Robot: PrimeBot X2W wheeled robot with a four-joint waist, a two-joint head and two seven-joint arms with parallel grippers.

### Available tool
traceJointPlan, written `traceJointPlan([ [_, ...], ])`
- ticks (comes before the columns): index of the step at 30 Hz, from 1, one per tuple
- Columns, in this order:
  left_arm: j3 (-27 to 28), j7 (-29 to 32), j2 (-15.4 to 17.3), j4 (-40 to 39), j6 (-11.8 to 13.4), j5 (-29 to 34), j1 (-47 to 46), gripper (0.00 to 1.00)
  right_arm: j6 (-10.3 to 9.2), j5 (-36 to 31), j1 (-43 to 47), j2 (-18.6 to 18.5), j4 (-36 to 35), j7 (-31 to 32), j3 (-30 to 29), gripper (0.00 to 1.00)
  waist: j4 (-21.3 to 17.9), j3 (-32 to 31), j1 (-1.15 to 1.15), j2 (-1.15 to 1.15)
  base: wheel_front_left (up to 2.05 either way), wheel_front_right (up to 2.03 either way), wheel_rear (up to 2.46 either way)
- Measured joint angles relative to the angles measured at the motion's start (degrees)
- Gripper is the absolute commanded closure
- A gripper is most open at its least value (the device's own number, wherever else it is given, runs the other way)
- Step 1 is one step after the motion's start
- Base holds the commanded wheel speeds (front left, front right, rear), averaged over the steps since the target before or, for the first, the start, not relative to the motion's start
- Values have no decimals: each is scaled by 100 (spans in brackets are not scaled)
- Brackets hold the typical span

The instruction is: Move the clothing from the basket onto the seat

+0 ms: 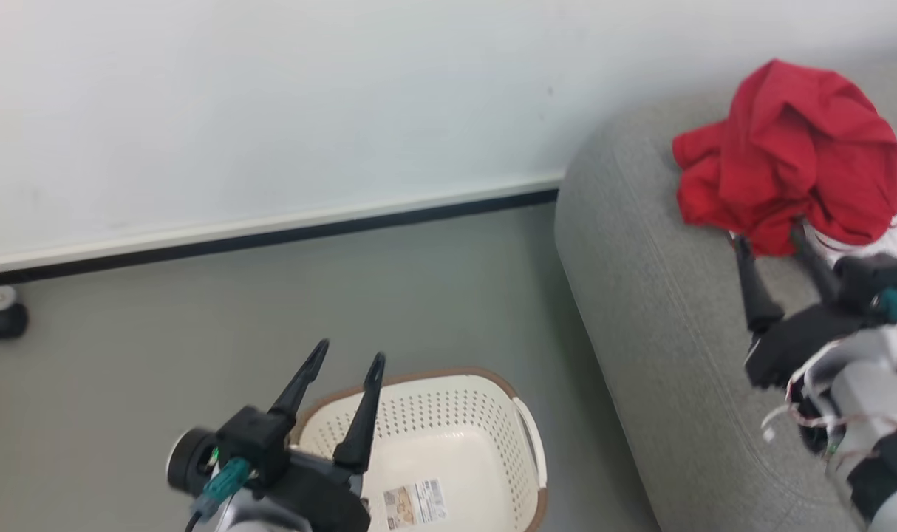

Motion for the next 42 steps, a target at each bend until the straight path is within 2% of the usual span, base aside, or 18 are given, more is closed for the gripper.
traceJointPlan([
  [9, 455, -75, 179, -76, 142, -59, 822, 0, -363, -2, 1383, 144, -1048, 0, -27, 0, 450, -559, 1, 0, 0, 0, 0],
  [12, 608, -92, 258, -115, 149, -58, 1017, 0, -510, -56, 1707, 279, -1413, 0, -13, 0, 578, -704, 0, 0, 0, 0, 0],
  [19, 976, -102, 321, -200, 187, -57, 1412, 0, -717, -234, 2339, 517, -2116, 0, 16, 0, 736, -935, 1, 0, 0, 0, 0],
  [29, 1522, -119, 335, -200, 192, -27, 1822, 0, -864, -390, 3301, 589, -2925, 0, -297, 0, 715, -1015, 2, 1, 0, 0, 0],
  [42, 1967, -144, 207, -210, 192, 156, 2191, 0, -870, -721, 3962, 634, -3559, 0, -826, 0, 665, -1049, 2, 1, 0, 0, 0],
])
